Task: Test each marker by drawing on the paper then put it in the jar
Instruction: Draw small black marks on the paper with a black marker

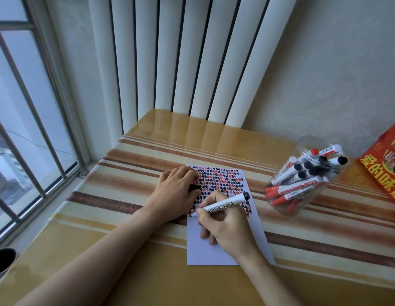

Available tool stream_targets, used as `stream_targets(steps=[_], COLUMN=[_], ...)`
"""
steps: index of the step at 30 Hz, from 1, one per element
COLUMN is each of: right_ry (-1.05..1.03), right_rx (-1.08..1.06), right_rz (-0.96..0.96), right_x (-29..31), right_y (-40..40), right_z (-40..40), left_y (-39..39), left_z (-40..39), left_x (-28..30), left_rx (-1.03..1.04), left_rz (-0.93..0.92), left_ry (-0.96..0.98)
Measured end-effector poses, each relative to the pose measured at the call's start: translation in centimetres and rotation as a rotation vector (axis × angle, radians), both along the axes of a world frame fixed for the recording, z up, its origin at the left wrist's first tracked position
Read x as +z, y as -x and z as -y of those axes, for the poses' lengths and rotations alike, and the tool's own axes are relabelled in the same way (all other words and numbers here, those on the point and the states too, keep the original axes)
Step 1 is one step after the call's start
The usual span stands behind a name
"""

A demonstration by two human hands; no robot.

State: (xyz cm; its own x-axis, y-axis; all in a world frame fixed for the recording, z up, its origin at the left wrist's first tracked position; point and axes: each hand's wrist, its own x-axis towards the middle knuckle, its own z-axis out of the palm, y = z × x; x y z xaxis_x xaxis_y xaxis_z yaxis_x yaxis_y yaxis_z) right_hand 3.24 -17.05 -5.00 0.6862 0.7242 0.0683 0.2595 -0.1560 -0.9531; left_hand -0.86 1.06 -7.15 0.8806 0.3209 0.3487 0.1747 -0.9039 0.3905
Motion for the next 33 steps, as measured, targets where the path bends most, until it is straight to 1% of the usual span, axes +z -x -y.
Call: stream_targets(steps=[9,13,20,27,33], right_ry=[0.011,0.018,0.007,0.006,-0.017], right_rx=[-0.004,0.039,-0.008,0.021,0.020], right_rz=[0.002,0.017,0.002,0.018,0.000], right_x=[-0.10,-0.10,-0.39,-0.50,-0.43], right_y=[-0.06,0.08,-0.37,-0.33,-0.37], right_z=[0.03,-0.08,0.18,-0.02,0.02], left_y=[0.00,0.01,0.01,0.05,0.12], left_z=[-0.03,0.00,-0.07,-0.01,0.01], left_x=[0.01,0.03,0.03,0.08,0.24], left_rx=[-0.002,-0.006,-0.007,-0.010,-0.014], left_rz=[0.000,-0.001,0.000,0.002,0.015], left_ry=[-0.009,-0.011,-0.007,-0.003,0.039])
